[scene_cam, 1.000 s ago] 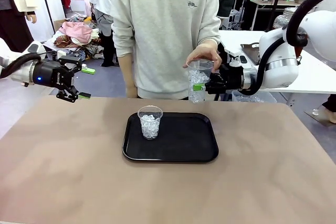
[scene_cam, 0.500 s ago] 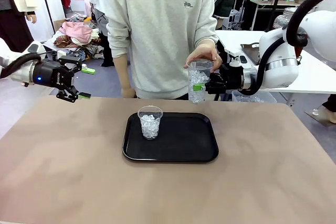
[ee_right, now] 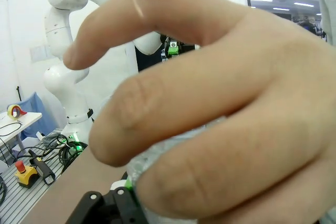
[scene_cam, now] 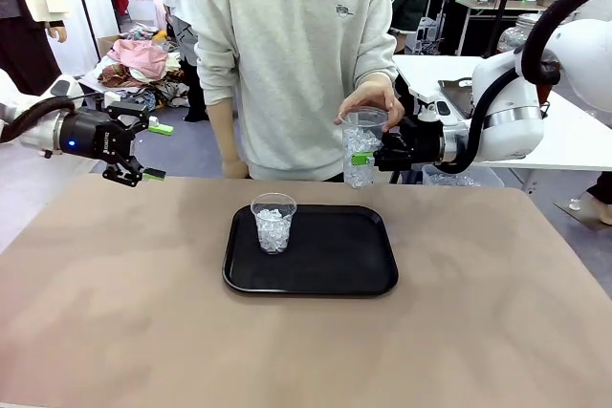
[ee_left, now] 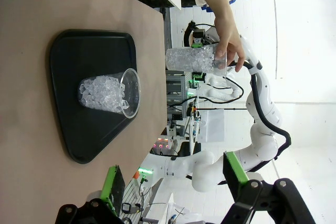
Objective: Pour the drink into the iced cup.
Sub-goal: Open the gripper to release the iced cup you were holding.
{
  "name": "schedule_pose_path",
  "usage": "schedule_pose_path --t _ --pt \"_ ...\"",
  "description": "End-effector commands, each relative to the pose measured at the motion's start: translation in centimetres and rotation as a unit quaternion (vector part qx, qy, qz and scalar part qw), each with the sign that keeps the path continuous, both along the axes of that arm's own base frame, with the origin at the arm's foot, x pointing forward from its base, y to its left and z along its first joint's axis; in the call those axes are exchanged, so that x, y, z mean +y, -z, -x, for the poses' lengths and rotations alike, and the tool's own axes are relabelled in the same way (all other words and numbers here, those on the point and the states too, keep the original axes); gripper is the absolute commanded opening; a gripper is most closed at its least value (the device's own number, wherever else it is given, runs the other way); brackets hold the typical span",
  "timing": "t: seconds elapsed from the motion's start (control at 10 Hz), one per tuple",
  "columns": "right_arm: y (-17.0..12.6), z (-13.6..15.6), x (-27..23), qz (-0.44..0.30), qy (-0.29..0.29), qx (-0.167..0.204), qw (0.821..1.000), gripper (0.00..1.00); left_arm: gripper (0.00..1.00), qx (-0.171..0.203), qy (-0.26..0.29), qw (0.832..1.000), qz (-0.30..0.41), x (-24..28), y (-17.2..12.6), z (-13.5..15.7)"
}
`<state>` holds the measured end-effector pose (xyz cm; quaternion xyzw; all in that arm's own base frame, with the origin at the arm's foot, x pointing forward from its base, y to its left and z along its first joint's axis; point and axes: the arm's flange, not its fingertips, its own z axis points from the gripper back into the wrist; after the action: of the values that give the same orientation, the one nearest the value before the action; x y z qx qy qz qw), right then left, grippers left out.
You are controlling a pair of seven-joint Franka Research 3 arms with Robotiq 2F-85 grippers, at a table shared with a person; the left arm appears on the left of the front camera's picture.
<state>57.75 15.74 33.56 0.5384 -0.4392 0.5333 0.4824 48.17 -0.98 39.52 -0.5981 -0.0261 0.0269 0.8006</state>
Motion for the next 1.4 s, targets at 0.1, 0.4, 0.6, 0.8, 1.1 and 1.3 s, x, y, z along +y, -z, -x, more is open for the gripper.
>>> schedule_pose_path --t 0.1,0.4,0.6,0.8,1.1,1.3 --pt "-0.5 0.0 0.0 -0.002 0.001 -0.003 1.000 0.74 1.00 0.000 0.001 1.000 0.000 0.0 0.0 0.0" --pt "-0.1 0.0 0.0 0.000 0.000 -0.001 1.000 0.74 1.00 0.000 0.001 1.000 0.000 0.0 0.0 0.0" --pt "0.0 -0.1 -0.3 -0.002 -0.008 0.012 1.000 1.00 1.00 0.000 0.001 1.000 0.000 0.0 0.0 0.0" --pt "-0.1 0.0 -1.2 -0.004 -0.003 0.017 1.000 1.00 1.00 0.000 0.001 1.000 0.000 0.0 0.0 0.0" --pt "-0.1 1.0 -4.1 0.000 0.027 0.020 0.999 1.00 1.00 0.000 0.001 1.000 0.000 0.0 0.0 0.0" --pt "0.5 2.4 -6.9 0.002 0.052 0.016 0.999 1.00 1.00 0.000 0.001 1.000 0.000 0.0 0.0 0.0"
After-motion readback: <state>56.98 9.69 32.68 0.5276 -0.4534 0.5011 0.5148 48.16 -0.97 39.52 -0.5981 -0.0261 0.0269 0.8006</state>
